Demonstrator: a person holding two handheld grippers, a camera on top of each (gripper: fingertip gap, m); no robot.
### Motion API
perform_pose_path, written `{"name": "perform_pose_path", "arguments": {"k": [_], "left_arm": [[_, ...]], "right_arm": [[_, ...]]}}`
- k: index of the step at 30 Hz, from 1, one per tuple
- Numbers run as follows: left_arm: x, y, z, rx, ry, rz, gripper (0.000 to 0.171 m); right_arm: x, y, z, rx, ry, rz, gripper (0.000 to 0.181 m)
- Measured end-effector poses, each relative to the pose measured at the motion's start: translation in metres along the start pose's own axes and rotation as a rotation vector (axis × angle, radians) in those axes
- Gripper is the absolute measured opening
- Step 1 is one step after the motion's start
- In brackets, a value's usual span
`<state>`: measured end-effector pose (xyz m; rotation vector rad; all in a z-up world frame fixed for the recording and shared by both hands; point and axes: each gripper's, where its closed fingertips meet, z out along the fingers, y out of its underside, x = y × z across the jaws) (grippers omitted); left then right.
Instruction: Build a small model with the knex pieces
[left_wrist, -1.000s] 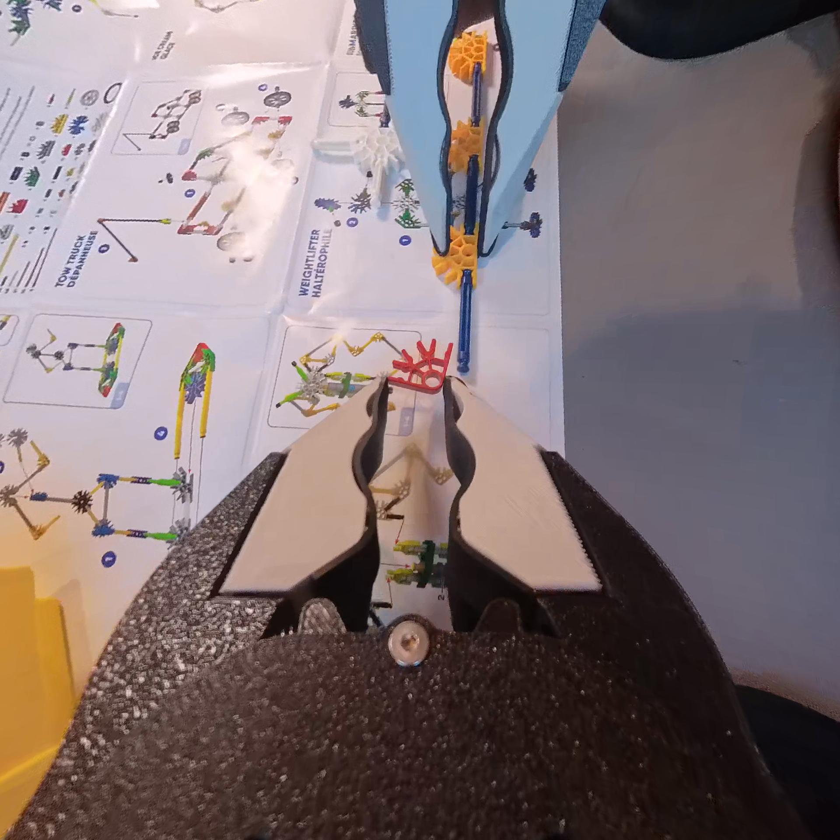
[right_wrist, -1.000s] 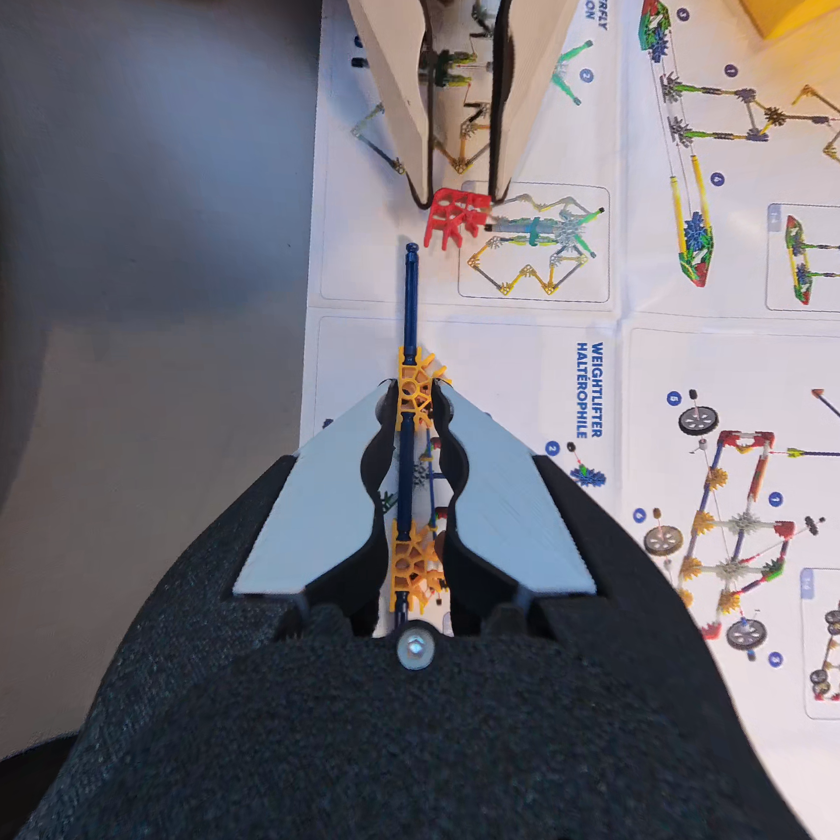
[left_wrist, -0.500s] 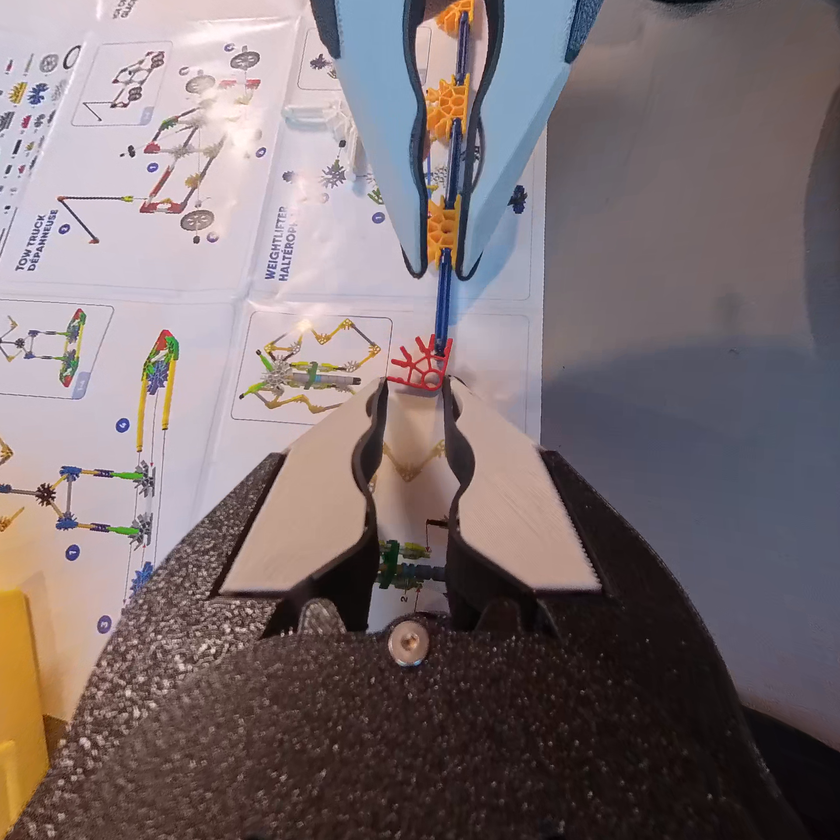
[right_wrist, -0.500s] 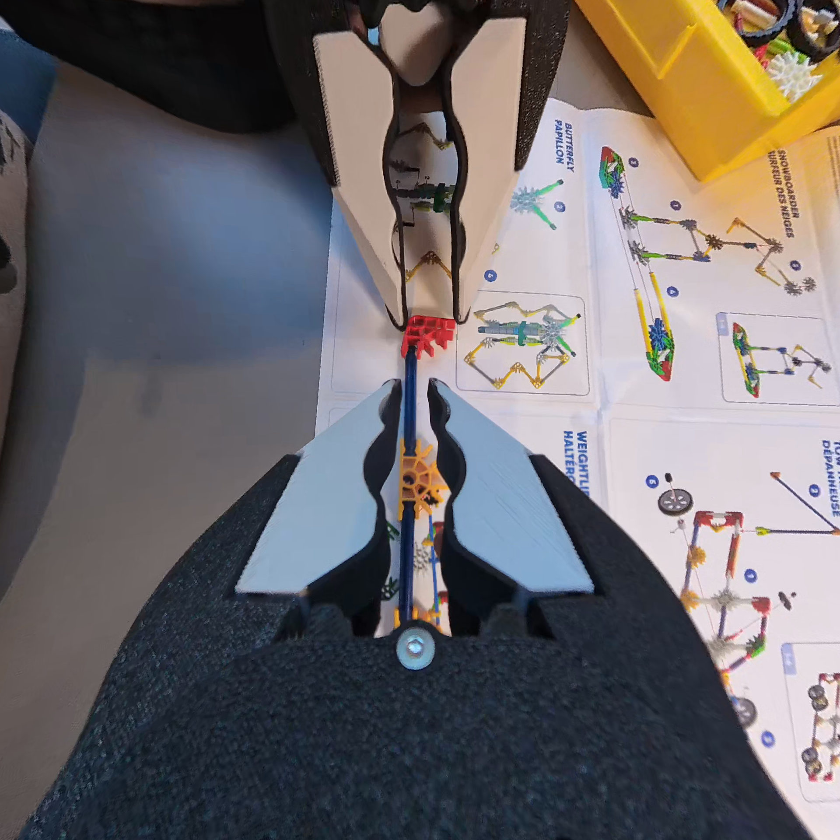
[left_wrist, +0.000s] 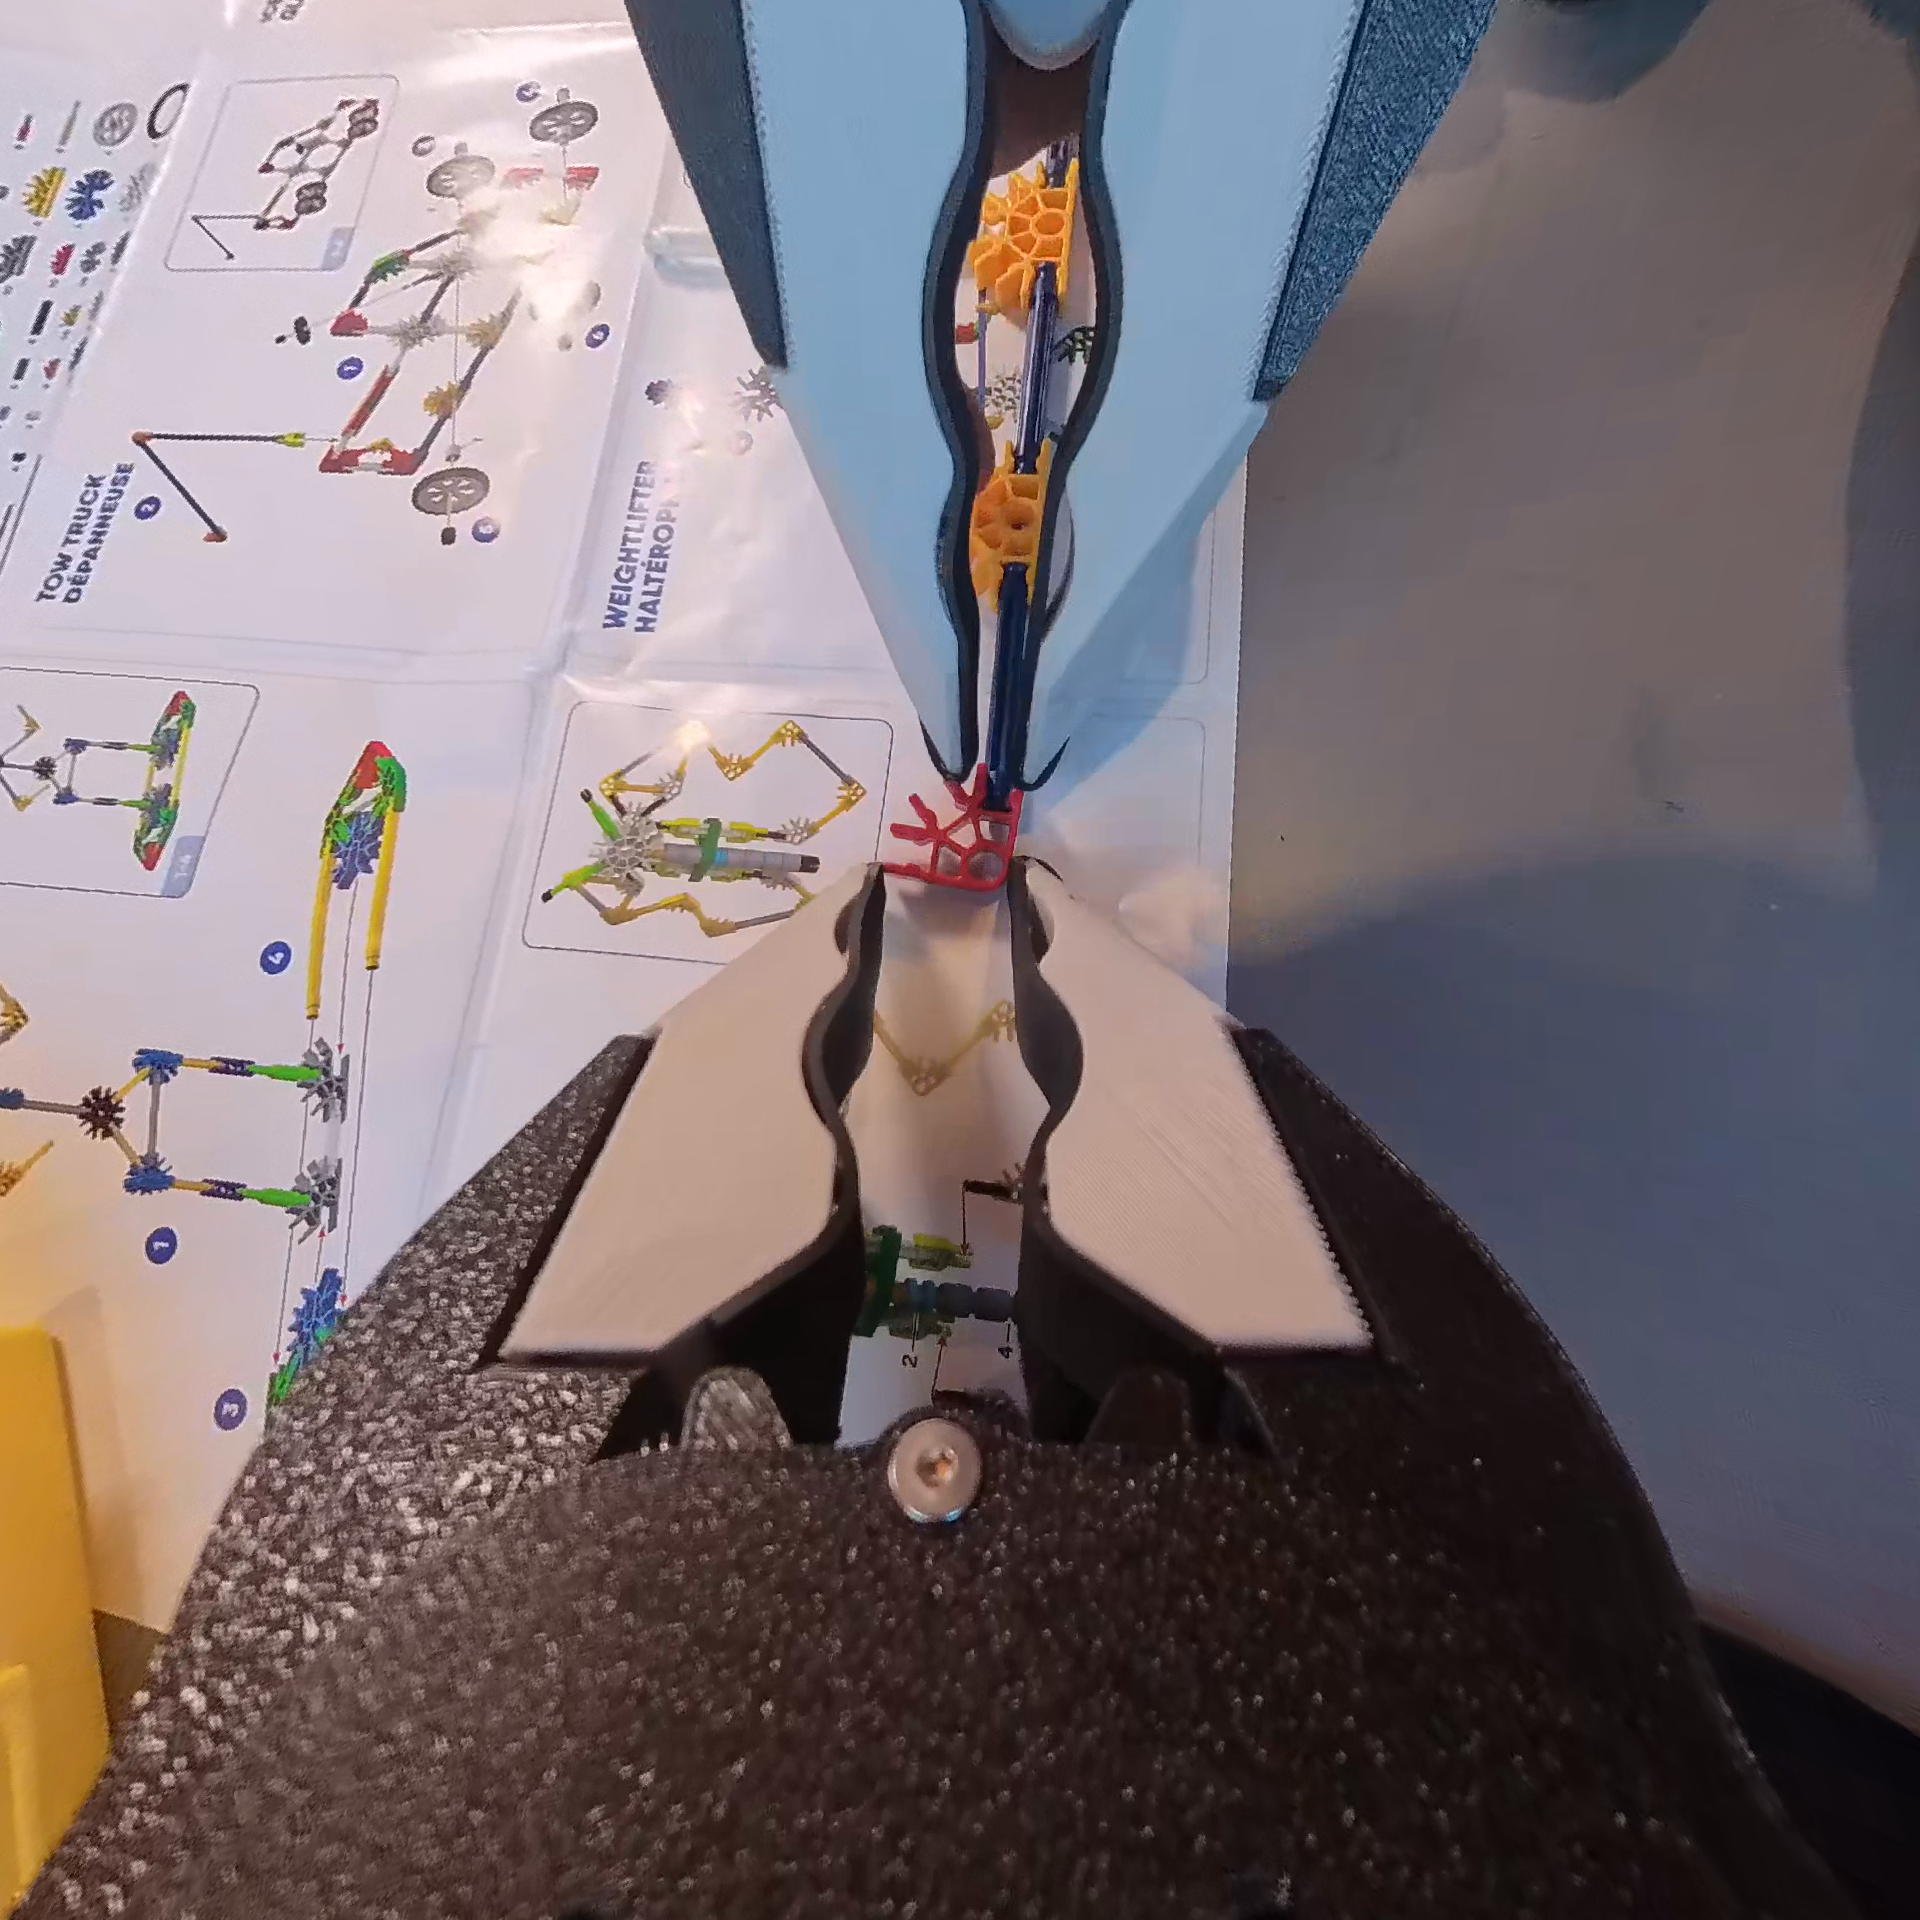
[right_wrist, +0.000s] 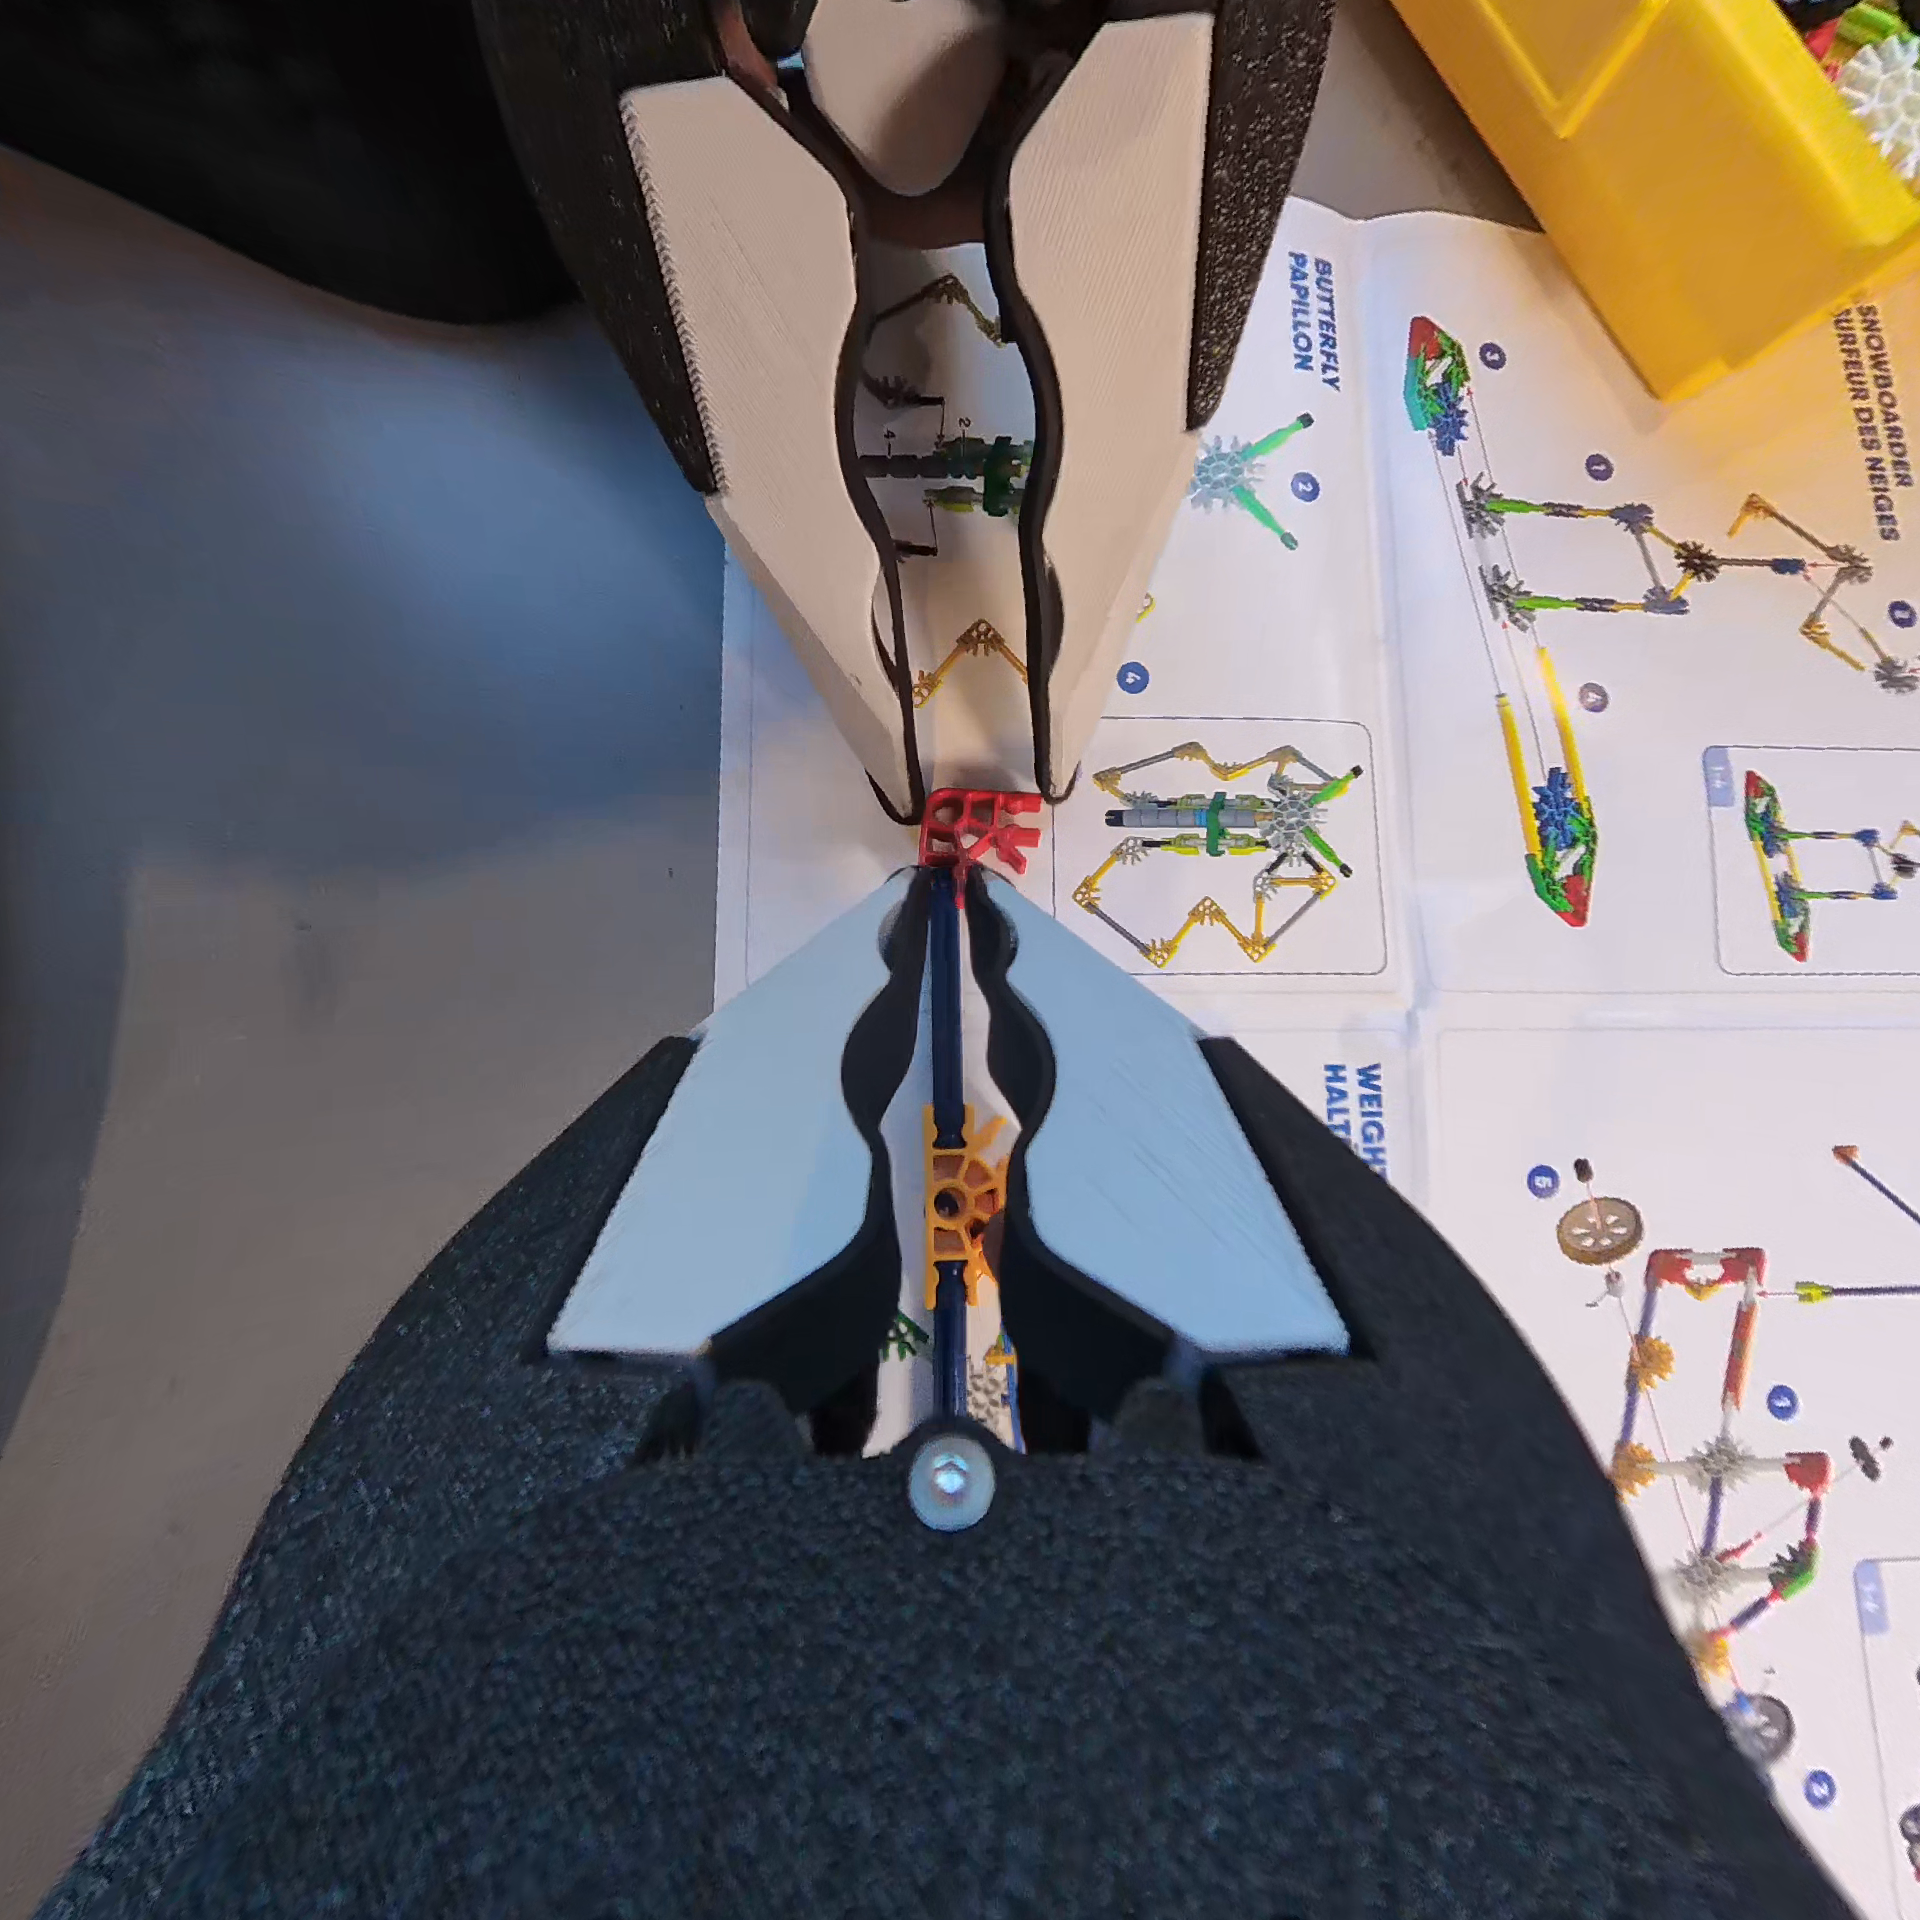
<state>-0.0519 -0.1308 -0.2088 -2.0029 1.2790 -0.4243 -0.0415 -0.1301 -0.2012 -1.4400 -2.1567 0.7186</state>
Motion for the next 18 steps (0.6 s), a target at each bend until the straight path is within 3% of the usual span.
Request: {"name": "perform_pose_path", "arguments": {"k": [5,10,18], "left_arm": [[0.000,0.005,-0.003,-0.019,0.003,-0.009,0.021],[0.000,0.007,-0.003,-0.023,0.007,-0.013,0.021],[0.001,0.003,0.000,-0.007,0.005,-0.006,0.024]], "right_arm": [[-0.005,0.009,-0.004,-0.037,-0.041,-0.003,0.017],[-0.004,0.020,-0.002,-0.090,-0.054,0.020,0.005],[-0.003,0.018,-0.019,-0.063,-0.072,0.025,0.004]]}}
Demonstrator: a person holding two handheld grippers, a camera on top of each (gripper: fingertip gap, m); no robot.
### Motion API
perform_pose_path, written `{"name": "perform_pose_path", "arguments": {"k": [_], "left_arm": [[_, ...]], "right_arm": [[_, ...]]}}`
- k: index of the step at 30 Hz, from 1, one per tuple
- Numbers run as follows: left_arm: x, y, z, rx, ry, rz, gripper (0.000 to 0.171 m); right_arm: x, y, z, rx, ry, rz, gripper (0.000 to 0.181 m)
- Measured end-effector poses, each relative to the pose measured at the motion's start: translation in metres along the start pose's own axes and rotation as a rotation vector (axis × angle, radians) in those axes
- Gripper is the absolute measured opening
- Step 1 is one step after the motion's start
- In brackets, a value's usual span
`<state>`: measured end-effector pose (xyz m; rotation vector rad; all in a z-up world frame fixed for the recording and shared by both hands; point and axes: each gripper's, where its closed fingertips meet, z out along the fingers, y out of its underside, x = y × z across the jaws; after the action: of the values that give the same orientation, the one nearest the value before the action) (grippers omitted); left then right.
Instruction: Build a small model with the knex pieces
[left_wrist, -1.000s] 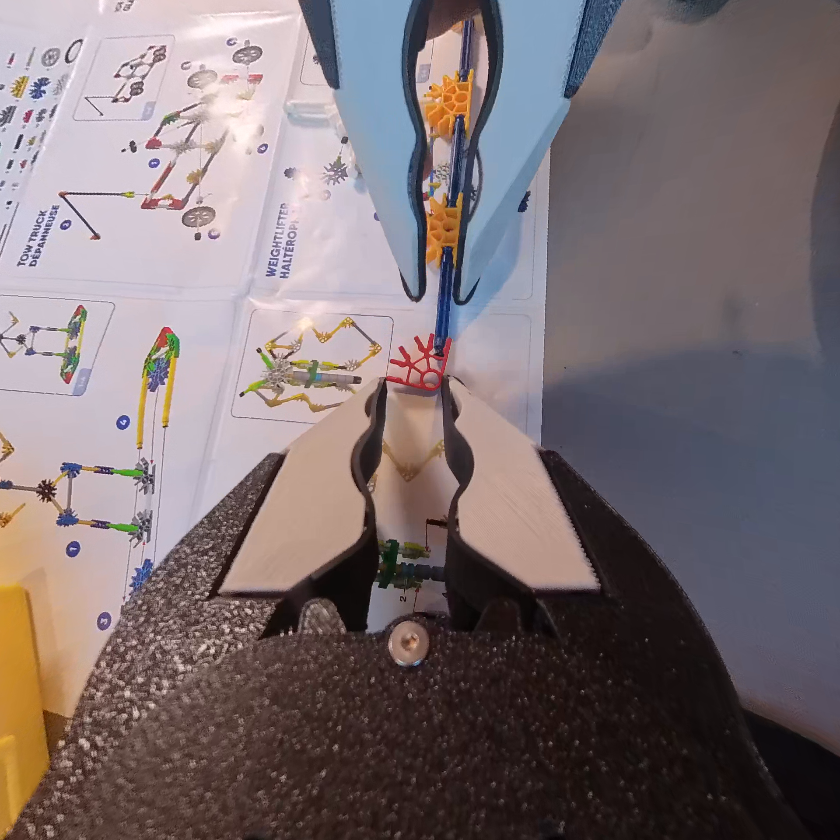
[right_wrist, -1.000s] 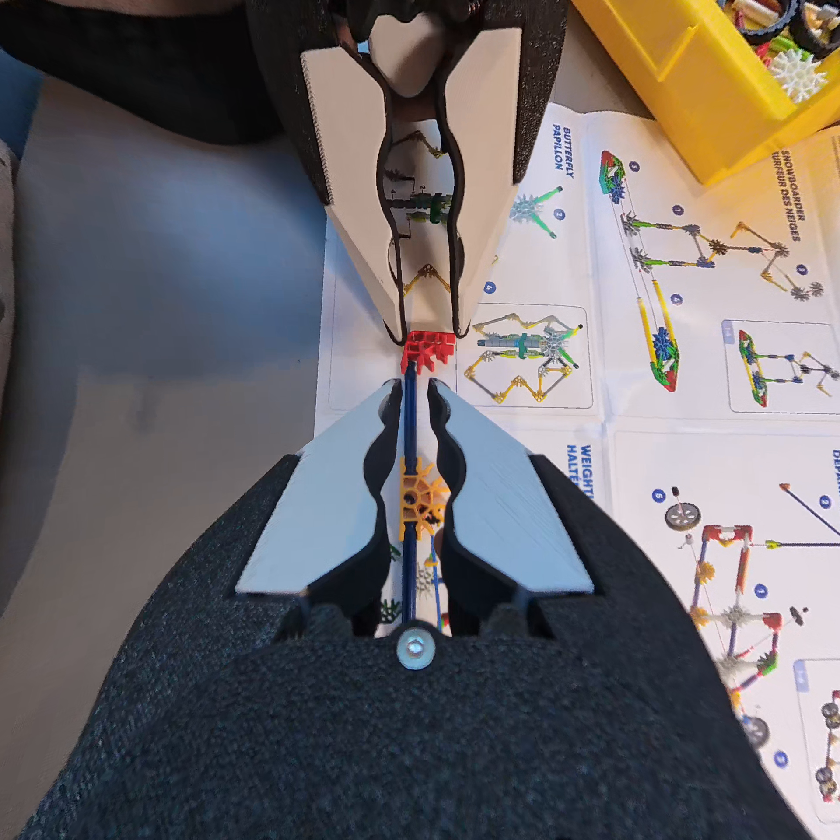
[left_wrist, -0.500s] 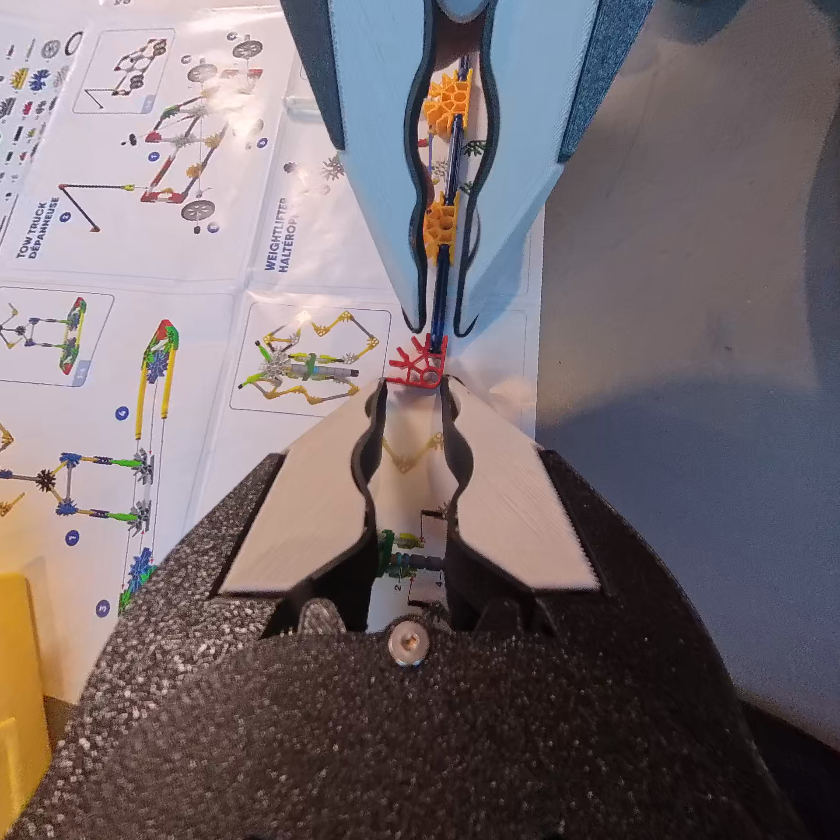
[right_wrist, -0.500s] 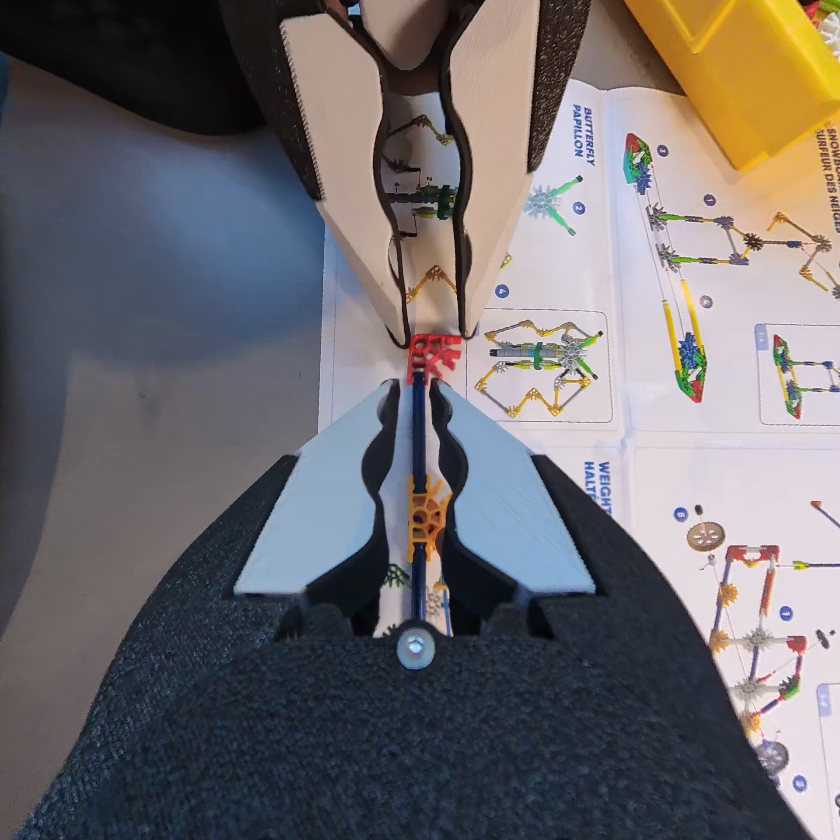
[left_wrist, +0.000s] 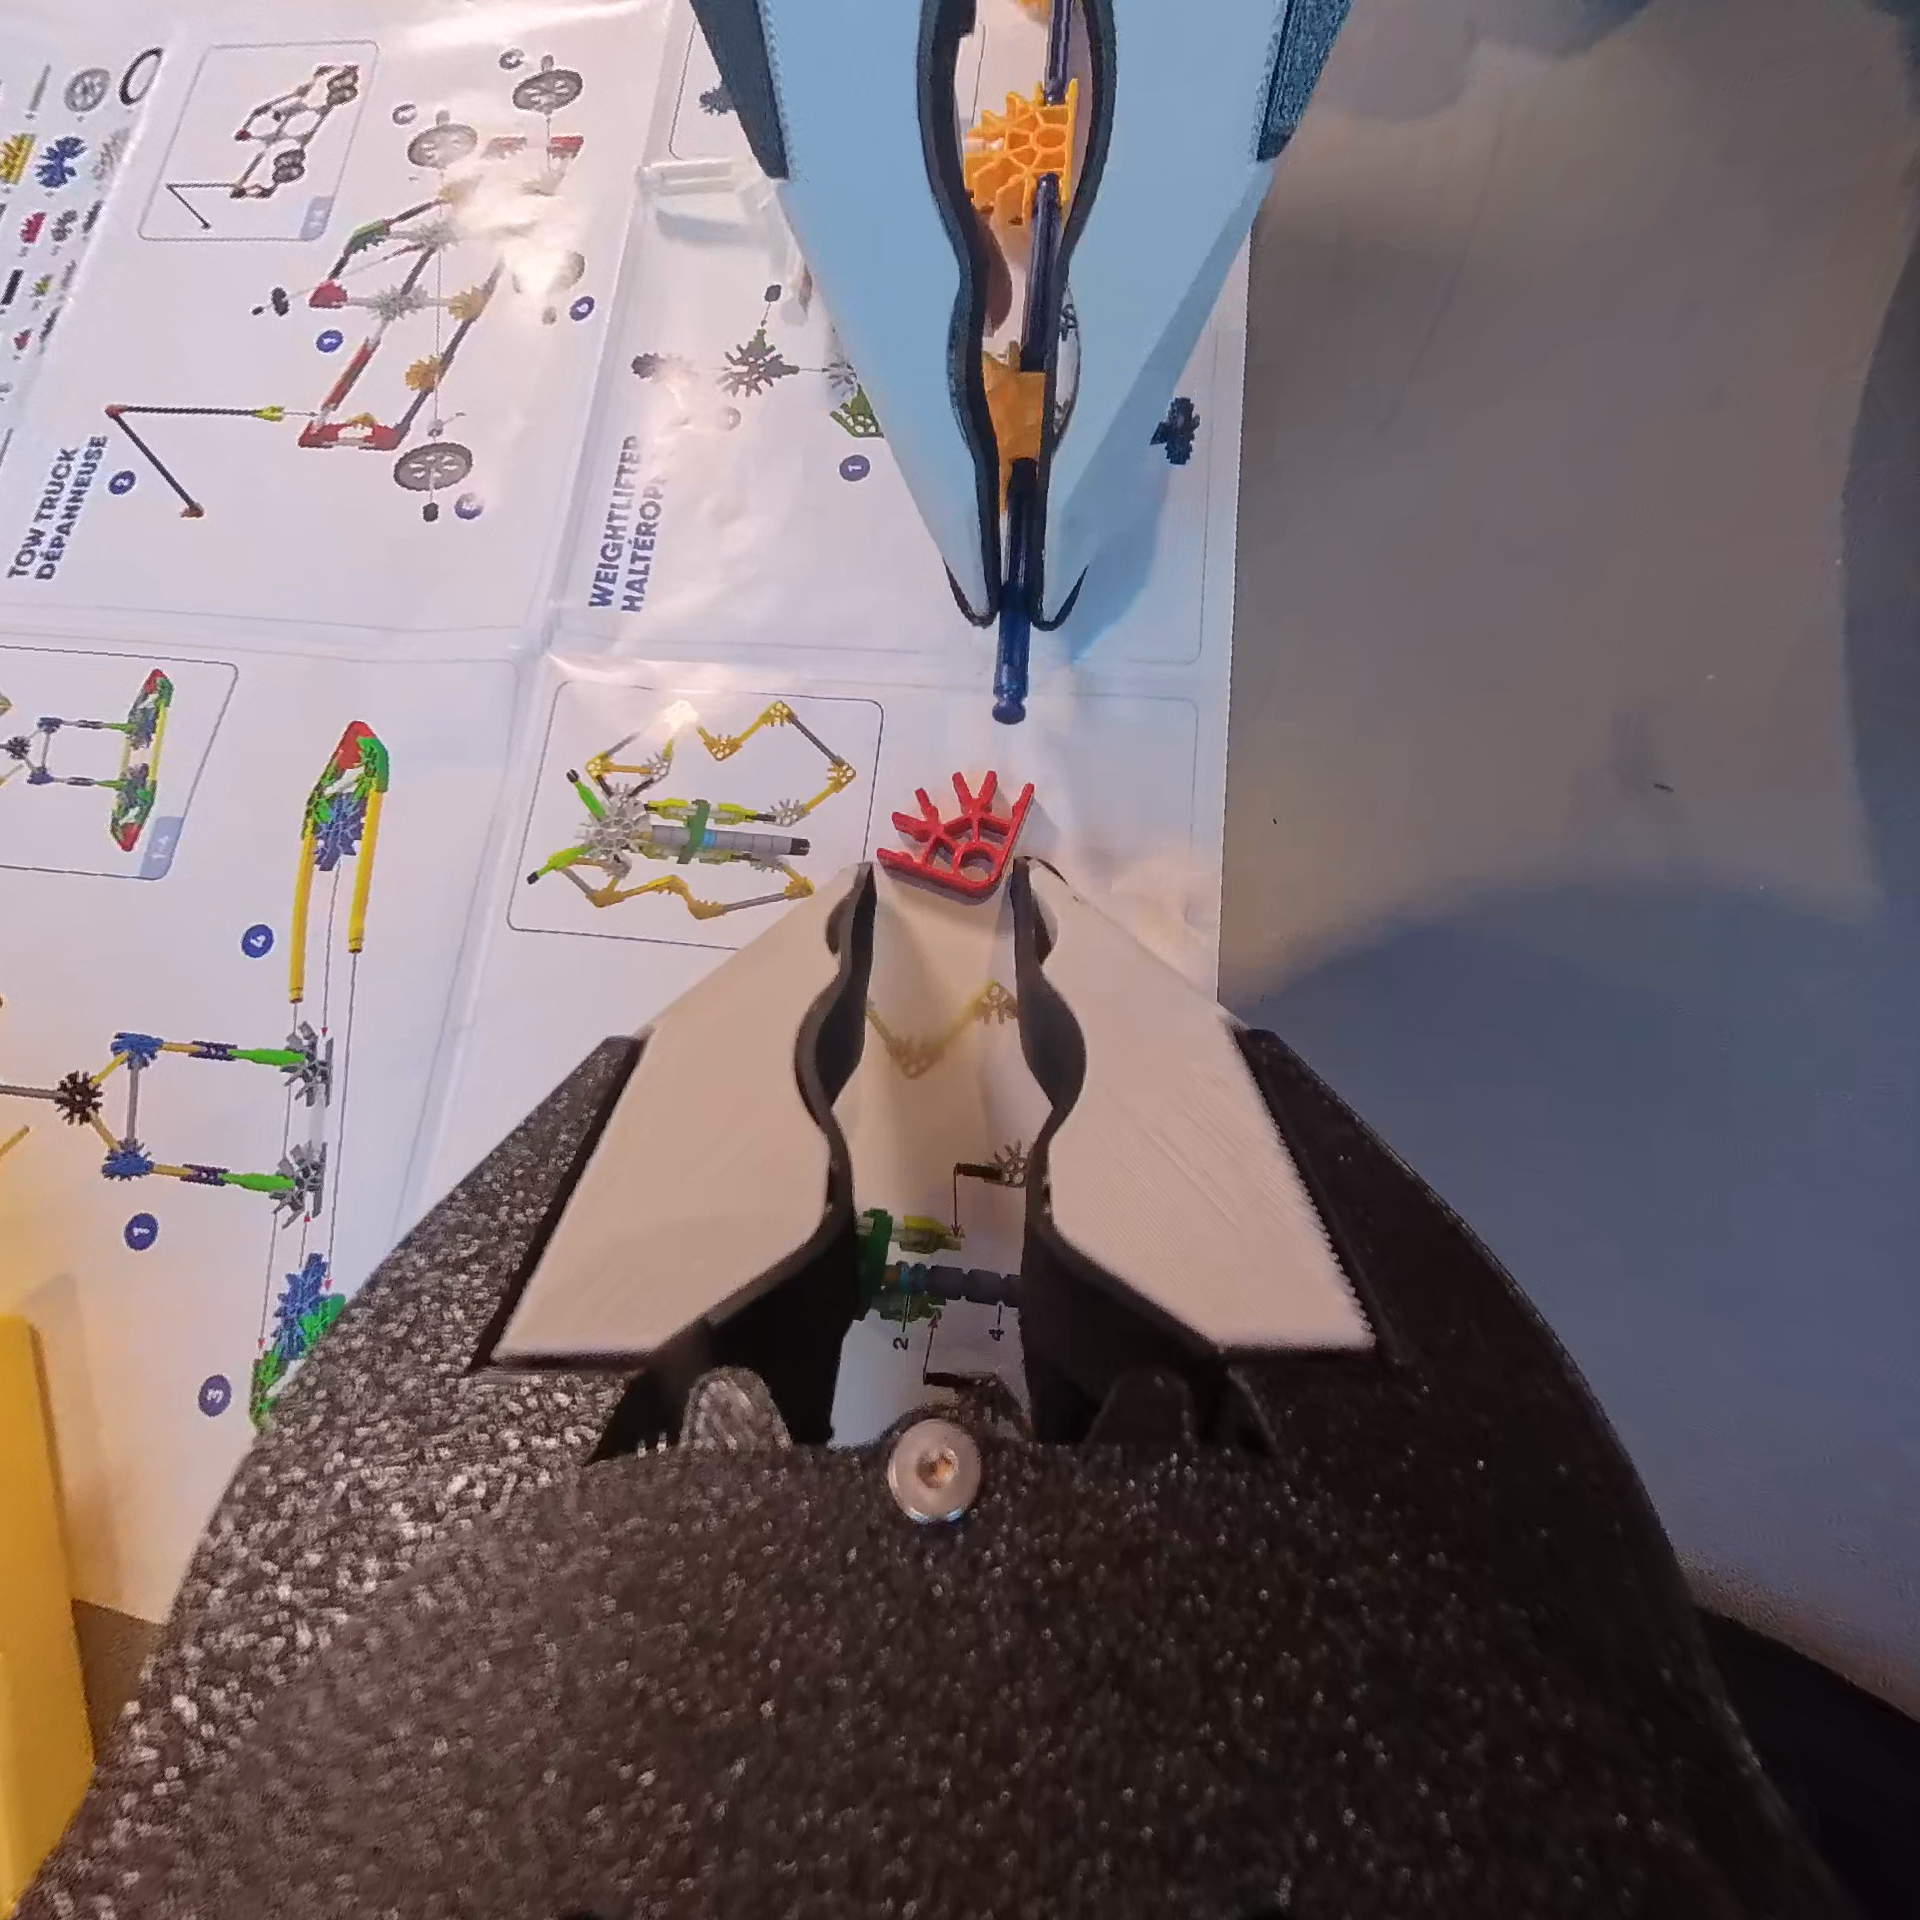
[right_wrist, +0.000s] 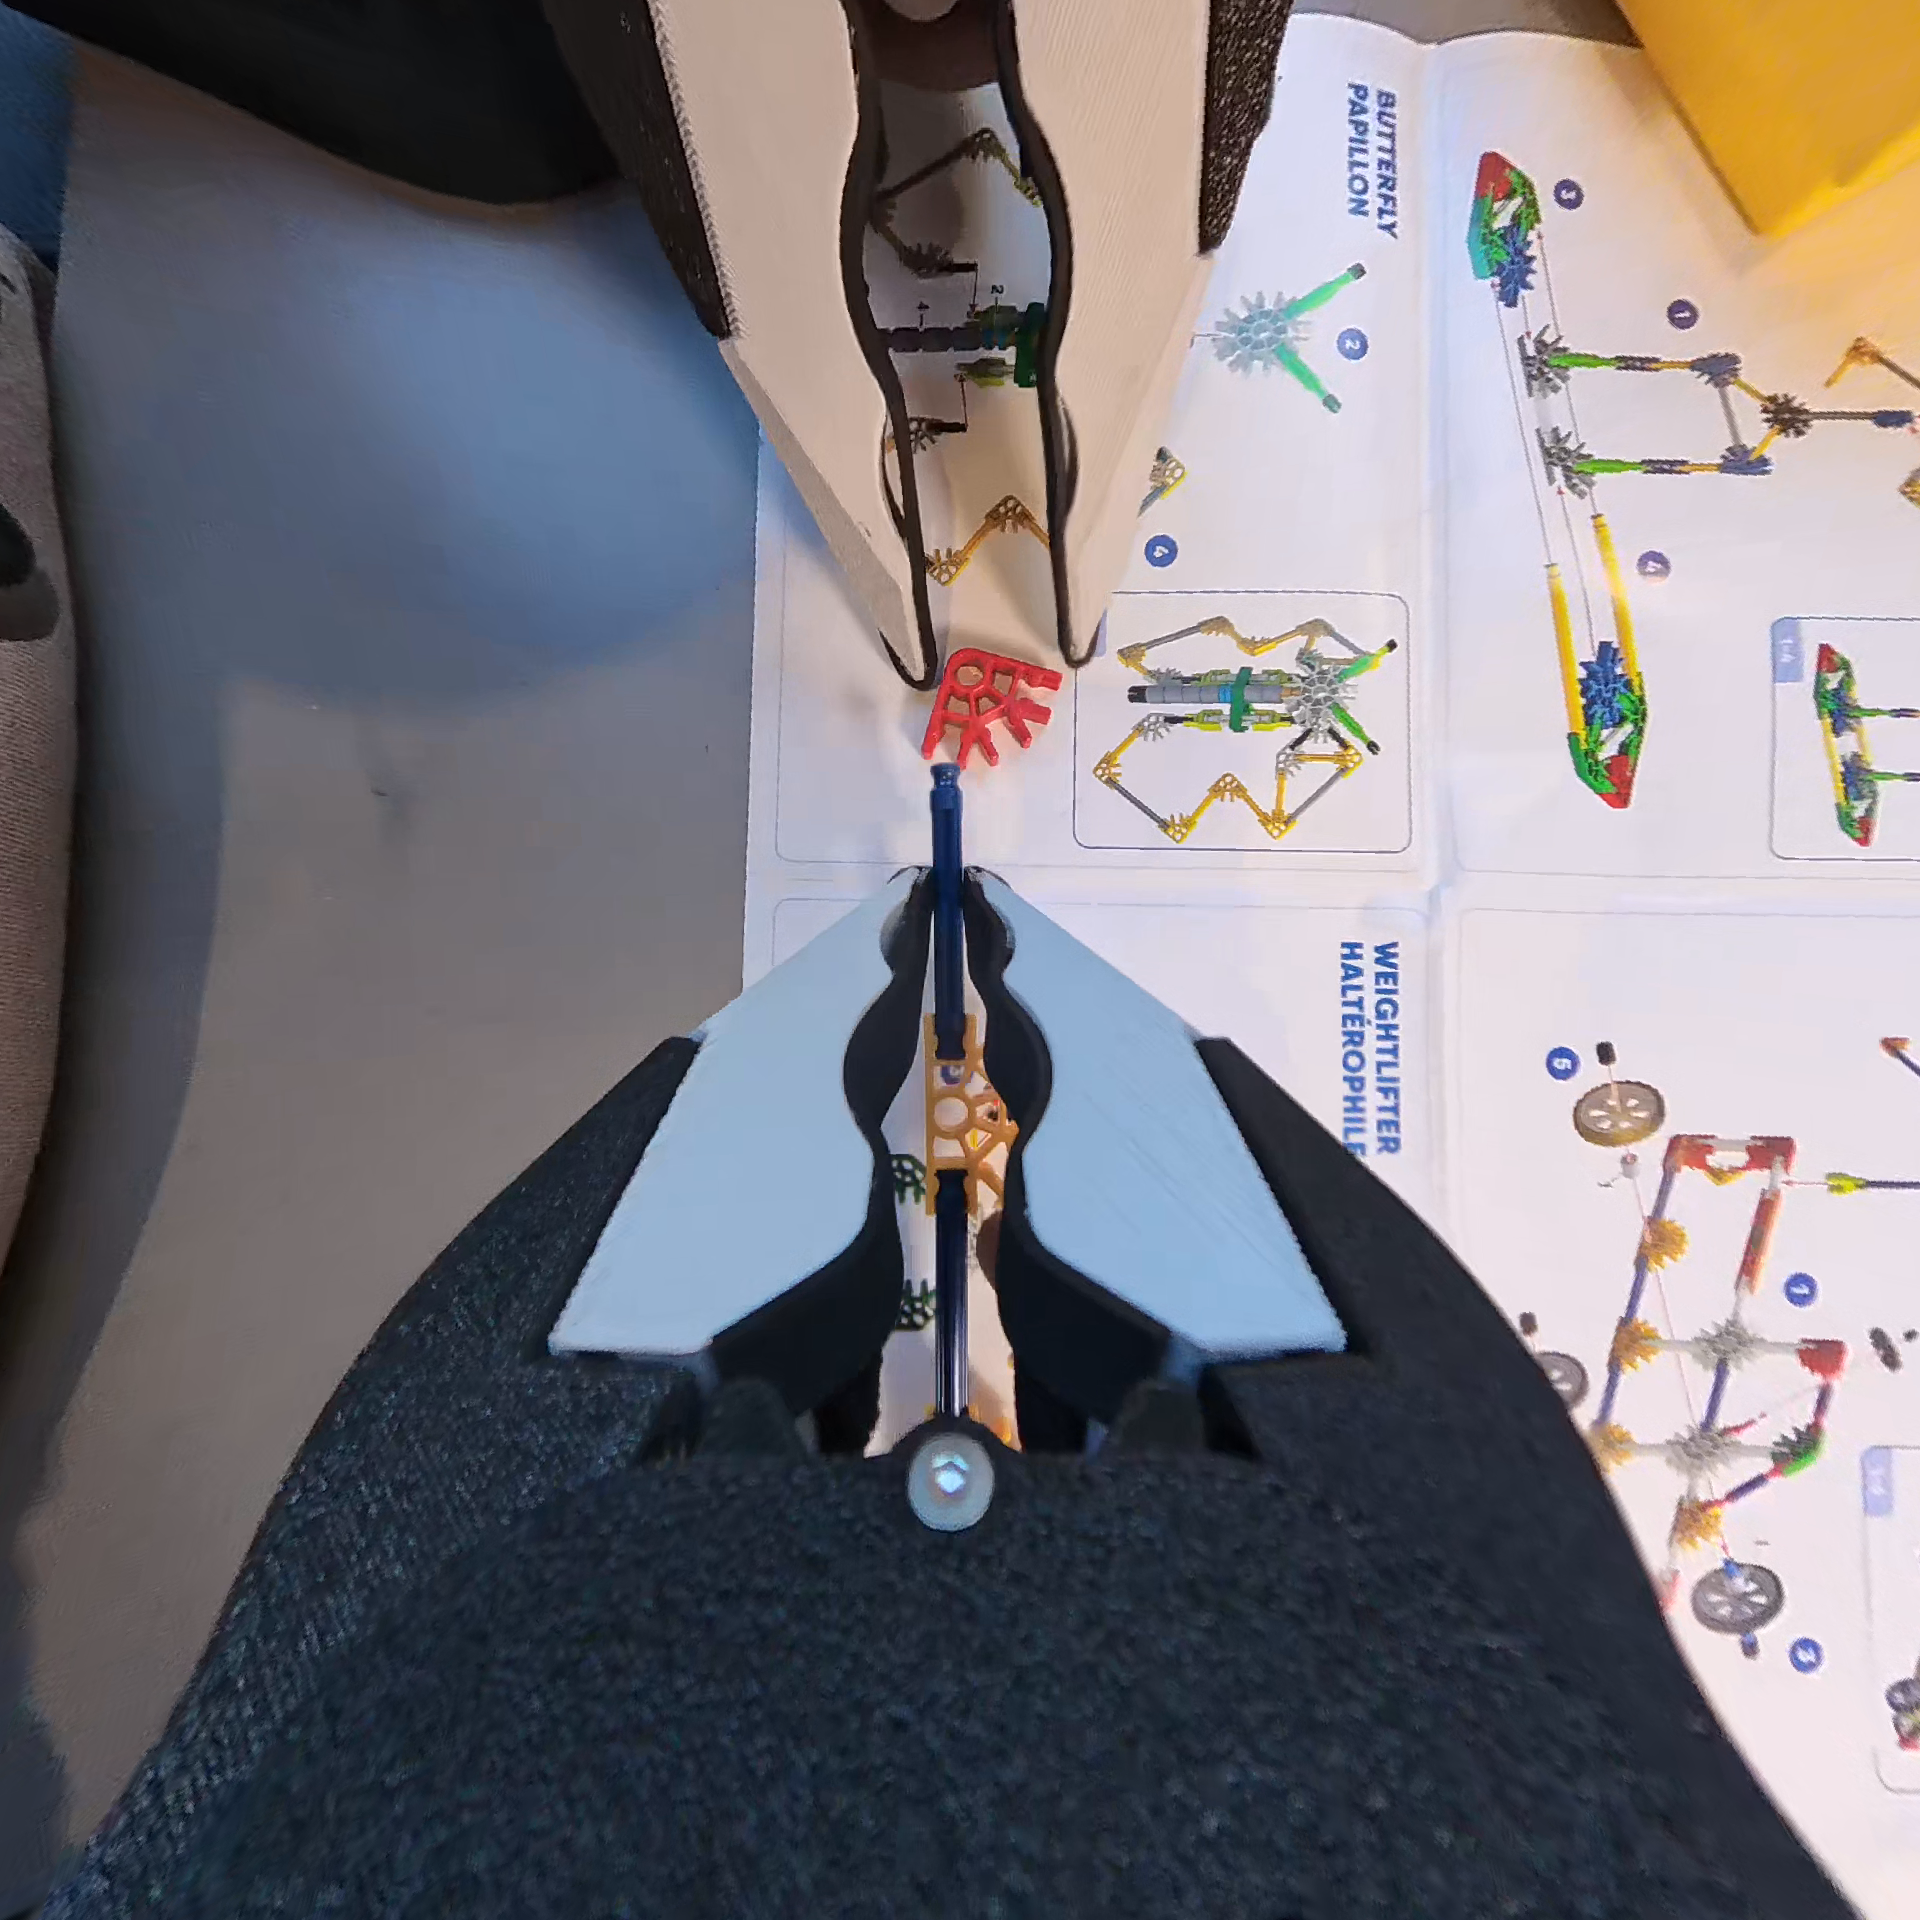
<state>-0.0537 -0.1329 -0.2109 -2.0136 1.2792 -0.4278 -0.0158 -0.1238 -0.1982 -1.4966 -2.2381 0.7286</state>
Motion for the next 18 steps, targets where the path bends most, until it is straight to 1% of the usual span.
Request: {"name": "perform_pose_path", "arguments": {"k": [3,7,9,11,14,15,18], "left_arm": [[-0.001,0.000,0.000,0.003,-0.005,-0.003,0.025],[0.001,-0.002,0.002,-0.019,-0.016,-0.016,0.012],[0.004,-0.002,0.003,-0.040,-0.014,-0.032,0.009],[0.006,-0.002,0.003,-0.057,-0.017,-0.043,0.010],[0.012,-0.001,0.001,-0.070,0.017,-0.060,0.014],[0.015,-0.001,-0.001,-0.067,0.035,-0.061,0.016],[0.016,-0.004,-0.006,-0.038,0.056,-0.067,0.013]], "right_arm": [[-0.003,-0.007,0.000,0.038,-0.011,0.026,0.004],[-0.001,-0.005,0.008,0.008,0.012,0.041,0.004],[0.000,-0.005,0.010,0.008,0.011,0.066,0.004],[0.000,-0.004,0.011,-0.001,0.010,0.078,0.005],[0.000,-0.003,0.012,-0.009,0.011,0.088,0.005],[0.000,-0.002,0.012,-0.013,0.014,0.089,0.005],[0.000,0.001,0.012,-0.028,0.018,0.088,0.005]]}}
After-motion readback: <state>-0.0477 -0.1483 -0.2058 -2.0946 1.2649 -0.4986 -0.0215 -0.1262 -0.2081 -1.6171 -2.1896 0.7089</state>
